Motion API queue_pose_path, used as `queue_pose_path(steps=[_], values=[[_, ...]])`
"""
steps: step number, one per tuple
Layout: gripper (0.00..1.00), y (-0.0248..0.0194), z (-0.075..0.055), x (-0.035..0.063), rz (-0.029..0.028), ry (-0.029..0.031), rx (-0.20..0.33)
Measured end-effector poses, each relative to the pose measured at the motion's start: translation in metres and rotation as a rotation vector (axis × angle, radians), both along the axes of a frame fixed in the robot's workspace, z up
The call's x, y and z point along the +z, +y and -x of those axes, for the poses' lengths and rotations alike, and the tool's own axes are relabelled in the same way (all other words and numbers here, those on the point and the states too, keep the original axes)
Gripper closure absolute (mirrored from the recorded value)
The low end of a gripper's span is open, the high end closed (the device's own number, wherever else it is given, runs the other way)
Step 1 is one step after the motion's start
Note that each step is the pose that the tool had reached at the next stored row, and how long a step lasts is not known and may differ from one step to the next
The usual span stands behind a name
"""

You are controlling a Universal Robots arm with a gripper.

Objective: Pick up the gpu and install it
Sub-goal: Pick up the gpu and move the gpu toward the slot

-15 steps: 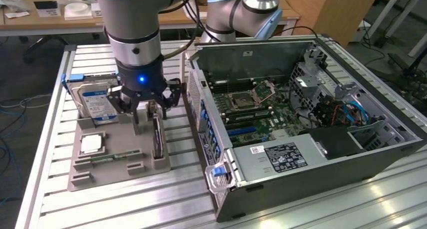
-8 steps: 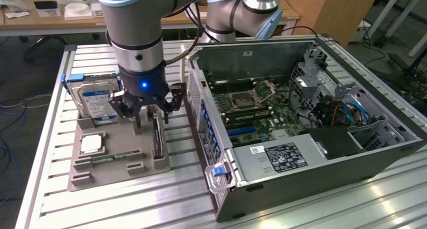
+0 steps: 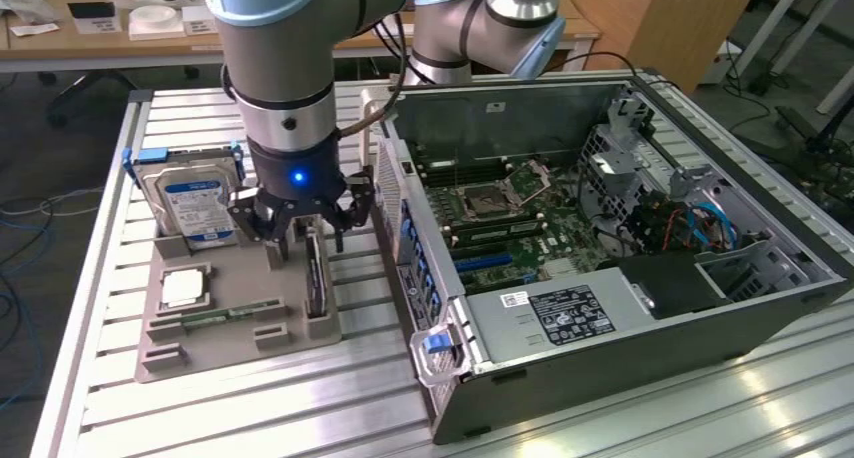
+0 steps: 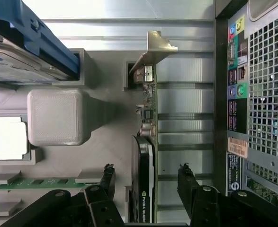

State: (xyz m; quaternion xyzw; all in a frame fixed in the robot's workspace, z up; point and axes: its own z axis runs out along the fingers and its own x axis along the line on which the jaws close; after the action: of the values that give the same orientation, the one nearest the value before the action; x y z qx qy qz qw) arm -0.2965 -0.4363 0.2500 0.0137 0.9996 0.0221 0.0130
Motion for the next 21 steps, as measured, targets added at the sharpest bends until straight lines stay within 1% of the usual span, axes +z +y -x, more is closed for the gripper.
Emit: queue_pose_path(steps=[15, 21], values=[[0.35, -0.0001, -0.001, -0.0178, 0.0, 0.0004, 0.0], [0.35, -0.0001, -0.001, -0.0285, 0.0, 0.0039, 0.0]])
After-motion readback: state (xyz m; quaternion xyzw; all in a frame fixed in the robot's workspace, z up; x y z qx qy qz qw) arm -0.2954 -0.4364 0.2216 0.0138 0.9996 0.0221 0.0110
